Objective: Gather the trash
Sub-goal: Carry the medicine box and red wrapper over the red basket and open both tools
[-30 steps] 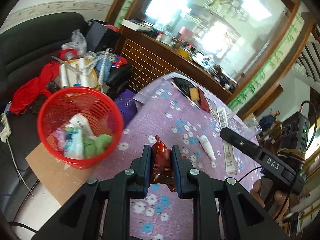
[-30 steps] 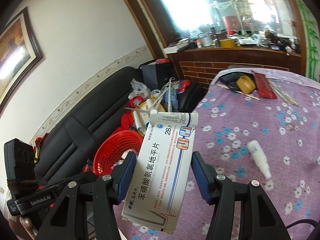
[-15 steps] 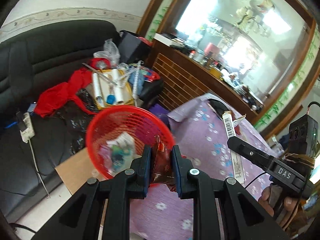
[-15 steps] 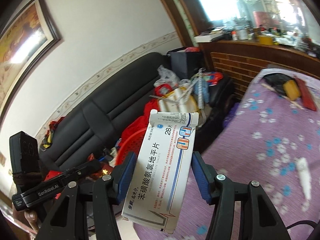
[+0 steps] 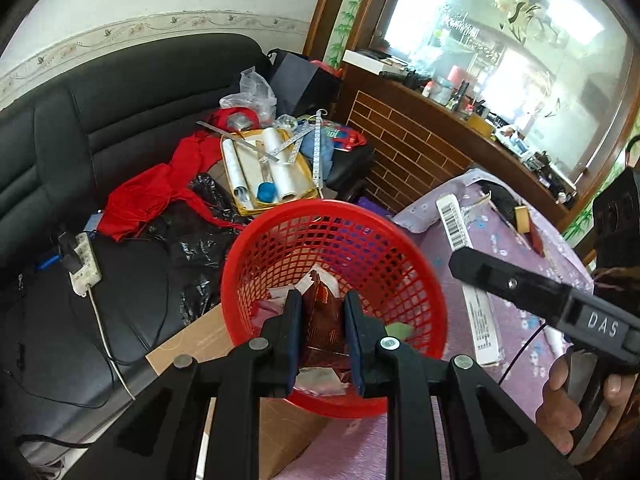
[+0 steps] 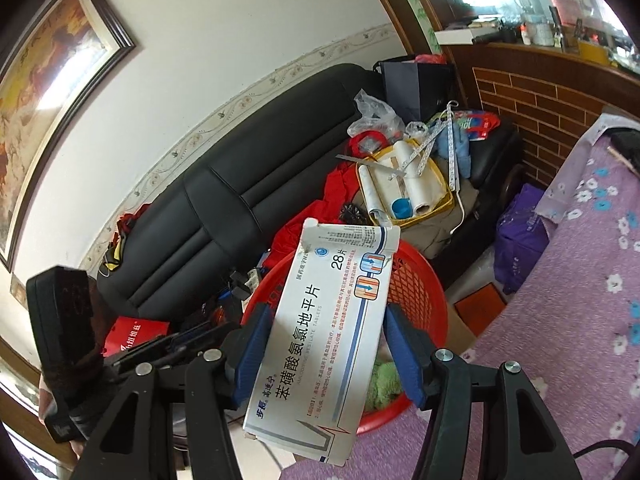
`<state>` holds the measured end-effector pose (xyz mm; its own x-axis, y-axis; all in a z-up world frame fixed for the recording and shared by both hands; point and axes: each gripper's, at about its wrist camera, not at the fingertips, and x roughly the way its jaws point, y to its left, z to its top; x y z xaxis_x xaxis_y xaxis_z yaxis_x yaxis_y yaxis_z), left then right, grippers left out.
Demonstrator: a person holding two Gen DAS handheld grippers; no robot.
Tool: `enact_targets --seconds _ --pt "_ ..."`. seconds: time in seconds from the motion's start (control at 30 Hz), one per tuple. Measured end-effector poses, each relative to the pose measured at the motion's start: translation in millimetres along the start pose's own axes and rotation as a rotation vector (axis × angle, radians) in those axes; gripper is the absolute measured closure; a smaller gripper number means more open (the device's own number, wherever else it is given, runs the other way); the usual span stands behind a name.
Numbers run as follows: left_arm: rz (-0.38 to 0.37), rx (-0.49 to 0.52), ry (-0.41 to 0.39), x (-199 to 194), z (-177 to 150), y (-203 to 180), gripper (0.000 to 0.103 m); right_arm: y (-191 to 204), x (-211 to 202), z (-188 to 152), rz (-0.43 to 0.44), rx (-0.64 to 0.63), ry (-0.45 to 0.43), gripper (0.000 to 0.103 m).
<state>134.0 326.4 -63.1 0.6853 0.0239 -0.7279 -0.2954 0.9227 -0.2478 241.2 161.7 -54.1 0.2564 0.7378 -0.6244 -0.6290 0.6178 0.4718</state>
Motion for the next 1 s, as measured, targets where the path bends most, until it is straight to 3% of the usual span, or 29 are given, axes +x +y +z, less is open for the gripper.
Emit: enact_targets --seconds 0.2,0.27,0.33,0.4,0.63,0.8,1.0 --pt "0.046 0.029 -0.012 4.7 -2.7 -2.4 0.081 -13.4 17.9 5.0 0.038 0.053 0.024 0.041" --pt "0.045 0.039 -0.002 8.0 -3.0 -4.7 0.077 -17.3 21.7 5.9 0.054 0.074 0.029 0.039" --pt "0.064 0.043 0.003 10.7 -3.8 -6.0 0.050 -21.2 22.4 6.0 0.072 0.092 0.031 0.035" --pt "0.090 0.042 -0.017 8.5 -5.5 -7.3 0.037 -24.7 21.0 6.0 0.070 0.110 0.026 0.032" --pt "0.141 0.009 -0.037 -6.4 -14.1 -12.0 0.033 -20.3 -10.2 -4.4 0.080 0.108 -0.006 0.032" --pt "0.097 0.005 -0.084 -34.3 -31.7 -22.4 0.028 -16.6 -53.0 -23.0 0.039 0.089 -0.050 0.030" --pt "0.139 0.036 -0.121 -53.7 -58.0 -49.1 0.022 -13.3 -99.4 -49.7 0.025 0.085 -0.118 0.028"
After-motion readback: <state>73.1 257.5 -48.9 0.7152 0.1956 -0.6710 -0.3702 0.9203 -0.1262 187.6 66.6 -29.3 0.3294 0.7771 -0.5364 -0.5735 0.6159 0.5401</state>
